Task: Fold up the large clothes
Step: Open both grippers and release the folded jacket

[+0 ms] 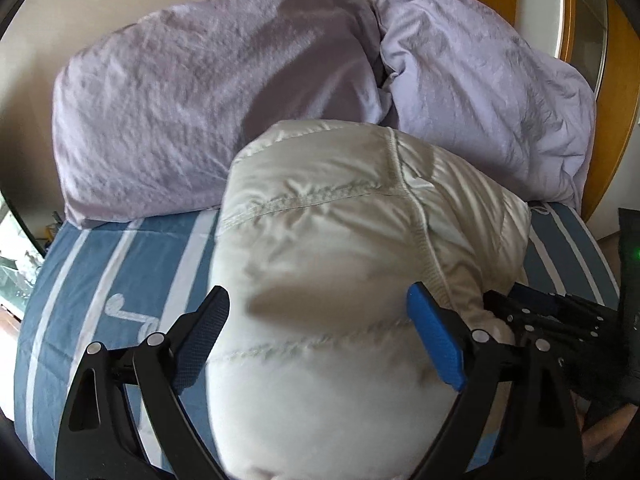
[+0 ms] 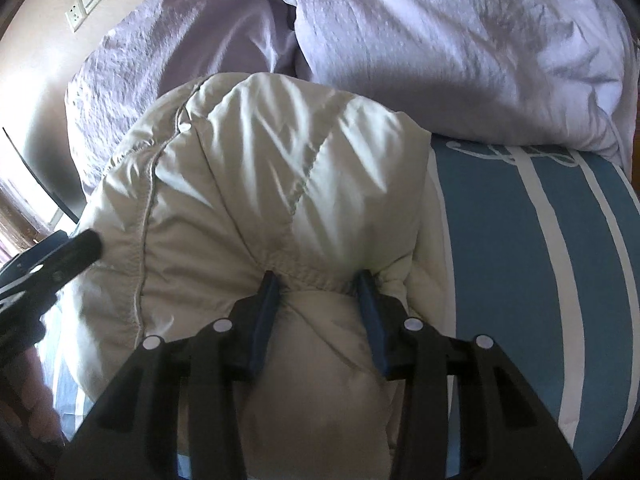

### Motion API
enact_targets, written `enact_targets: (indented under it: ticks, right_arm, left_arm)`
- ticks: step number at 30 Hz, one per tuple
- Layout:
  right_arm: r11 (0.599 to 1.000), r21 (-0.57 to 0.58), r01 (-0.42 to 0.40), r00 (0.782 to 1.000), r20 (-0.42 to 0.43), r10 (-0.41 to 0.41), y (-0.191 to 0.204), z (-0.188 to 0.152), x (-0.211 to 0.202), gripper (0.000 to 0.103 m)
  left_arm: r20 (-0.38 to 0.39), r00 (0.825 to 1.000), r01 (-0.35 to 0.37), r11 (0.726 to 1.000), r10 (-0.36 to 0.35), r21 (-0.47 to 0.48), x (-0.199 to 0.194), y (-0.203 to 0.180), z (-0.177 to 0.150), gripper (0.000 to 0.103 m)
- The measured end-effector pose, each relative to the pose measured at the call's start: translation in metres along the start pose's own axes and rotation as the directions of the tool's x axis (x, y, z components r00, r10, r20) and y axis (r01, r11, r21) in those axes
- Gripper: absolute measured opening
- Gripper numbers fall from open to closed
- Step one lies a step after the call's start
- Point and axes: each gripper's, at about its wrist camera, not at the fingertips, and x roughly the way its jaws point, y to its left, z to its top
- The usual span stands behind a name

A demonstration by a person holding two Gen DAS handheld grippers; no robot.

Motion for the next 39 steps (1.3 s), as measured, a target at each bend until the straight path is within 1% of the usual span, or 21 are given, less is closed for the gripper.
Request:
enact_targets:
  ticks: [6,11,14,15,17,18,19,20,22,23,25,28,32,33,39]
  right_arm:
    - [0.999,0.036,0.002,1.000,-0.006,-0.002,-0.004,-0.004,0.001,0.042]
    - [0.998,0.060,0.018,1.000,-0.019,-0.017,-0.003,-0.005,0.001,0.042]
    - [0.998,0.055,0.032,0.999,-0.030,-0.031,0.001,-0.003,-0.004,0.042]
    - [0.998,0.047,0.043,0.999,-0.029,-0.041,0.003,-0.002,-0.008,0.044]
    - [0.997,0.031,0.071,0.997,-0.018,-0.070,0.007,-0.001,-0.018,0.053]
    - [0.994,0.019,0.105,0.994,-0.005,-0.105,0.011,-0.003,-0.027,0.066]
    - [0.993,0.015,0.117,0.993,0.004,-0.117,0.012,-0.004,-0.031,0.074]
    - [0.992,0.011,0.124,0.992,0.026,-0.124,0.013,-0.008,-0.042,0.076]
    - [0.992,0.008,0.129,0.991,0.040,-0.129,0.012,-0.014,-0.055,0.085]
    - [0.991,0.006,0.133,0.990,0.044,-0.133,0.013,-0.017,-0.061,0.087]
    - [0.990,-0.001,0.138,0.989,0.060,-0.138,0.014,-0.027,-0.080,0.096]
    - [0.990,-0.009,0.139,0.988,0.076,-0.138,0.018,-0.041,-0.106,0.101]
    - [0.990,-0.018,0.138,0.986,0.091,-0.136,0.026,-0.061,-0.137,0.101]
    - [0.991,-0.021,0.130,0.988,0.084,-0.128,0.029,-0.068,-0.145,0.101]
    - [0.998,-0.015,0.064,0.998,0.021,-0.063,0.045,-0.103,-0.166,0.101]
  left_arm:
    - [0.021,0.999,-0.025,1.000,0.025,-0.012,-0.018,0.011,-0.004,0.094]
    - [0.028,0.999,-0.036,0.999,0.037,-0.022,-0.028,0.018,-0.008,0.095]
    - [0.033,0.999,-0.037,0.999,0.038,-0.029,-0.036,0.021,-0.012,0.095]
    - [0.035,0.999,-0.035,0.999,0.037,-0.034,-0.039,0.022,-0.013,0.095]
    - [0.036,0.999,-0.032,0.999,0.034,-0.042,-0.044,0.024,-0.017,0.095]
    - [0.034,0.999,-0.030,0.999,0.031,-0.045,-0.047,0.025,-0.019,0.095]
    - [0.033,0.999,-0.027,0.998,0.029,-0.048,-0.049,0.025,-0.021,0.095]
    - [0.031,0.999,-0.023,0.998,0.025,-0.051,-0.052,0.026,-0.025,0.095]
    - [0.024,1.000,-0.012,0.998,0.014,-0.060,-0.058,0.029,-0.031,0.095]
    - [0.021,1.000,-0.005,0.998,0.006,-0.065,-0.062,0.030,-0.034,0.095]
    - [0.022,1.000,0.013,0.997,-0.011,-0.073,-0.072,0.033,-0.043,0.095]
    - [0.023,0.999,0.029,0.997,-0.028,-0.073,-0.086,0.034,-0.053,0.095]
    - [0.019,0.999,0.052,0.996,-0.050,-0.075,-0.107,0.035,-0.070,0.095]
    - [0.018,0.998,0.060,0.995,-0.059,-0.080,-0.113,0.036,-0.076,0.095]
    - [-0.007,0.995,0.096,0.989,-0.097,-0.112,-0.132,0.041,-0.098,0.095]
